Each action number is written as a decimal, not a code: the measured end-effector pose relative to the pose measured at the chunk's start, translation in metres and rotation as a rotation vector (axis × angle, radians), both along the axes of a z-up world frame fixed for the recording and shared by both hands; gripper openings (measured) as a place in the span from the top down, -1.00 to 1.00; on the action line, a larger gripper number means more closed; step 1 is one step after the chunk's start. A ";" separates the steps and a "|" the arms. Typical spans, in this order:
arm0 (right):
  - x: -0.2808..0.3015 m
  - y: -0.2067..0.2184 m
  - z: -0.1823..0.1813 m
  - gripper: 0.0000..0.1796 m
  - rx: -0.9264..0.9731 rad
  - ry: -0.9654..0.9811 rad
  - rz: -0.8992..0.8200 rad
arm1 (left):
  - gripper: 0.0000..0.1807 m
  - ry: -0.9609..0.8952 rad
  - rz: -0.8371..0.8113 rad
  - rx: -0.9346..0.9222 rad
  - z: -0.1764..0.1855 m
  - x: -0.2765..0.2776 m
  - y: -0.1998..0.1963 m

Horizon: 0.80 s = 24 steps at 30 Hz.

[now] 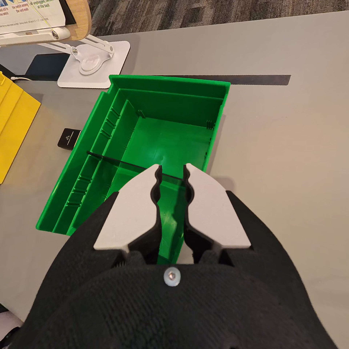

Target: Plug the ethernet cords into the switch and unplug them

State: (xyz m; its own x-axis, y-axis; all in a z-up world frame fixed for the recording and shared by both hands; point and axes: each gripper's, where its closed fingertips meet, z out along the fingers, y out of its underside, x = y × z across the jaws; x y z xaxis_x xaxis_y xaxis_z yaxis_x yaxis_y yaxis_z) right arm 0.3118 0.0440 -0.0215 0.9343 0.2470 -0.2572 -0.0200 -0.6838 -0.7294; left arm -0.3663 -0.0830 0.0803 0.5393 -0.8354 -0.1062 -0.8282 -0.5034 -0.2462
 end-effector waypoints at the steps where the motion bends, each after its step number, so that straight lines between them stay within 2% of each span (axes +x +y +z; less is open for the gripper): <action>1: -0.001 0.000 0.000 0.75 -0.002 -0.004 0.003 | 0.85 -0.007 -0.008 0.018 0.004 0.003 0.002; 6: -0.002 -0.001 -0.001 0.75 -0.008 -0.023 0.006 | 0.86 0.000 -0.120 0.092 0.026 0.043 0.013; 10: -0.002 -0.001 -0.002 0.75 -0.018 -0.031 0.008 | 0.86 0.017 -0.272 0.129 0.050 0.094 0.019; 16: -0.004 -0.001 -0.006 0.75 -0.038 -0.045 0.020 | 0.87 -0.016 -0.414 0.174 0.077 0.172 0.038; 20: -0.005 0.000 -0.008 0.75 -0.040 -0.038 0.028 | 0.87 -0.054 -0.480 0.202 0.064 0.219 0.054; 24: -0.006 0.001 -0.009 0.75 -0.044 -0.029 0.035 | 0.86 -0.055 -0.514 0.226 0.026 0.258 0.069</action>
State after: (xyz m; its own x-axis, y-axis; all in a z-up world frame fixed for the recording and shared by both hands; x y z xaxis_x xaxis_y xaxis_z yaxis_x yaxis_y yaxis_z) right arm 0.3058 0.0447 -0.0309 0.9323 0.2692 -0.2414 0.0256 -0.7152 -0.6985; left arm -0.1081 -0.0136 0.1059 0.0791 -0.9519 -0.2962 -0.9360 0.0313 -0.3507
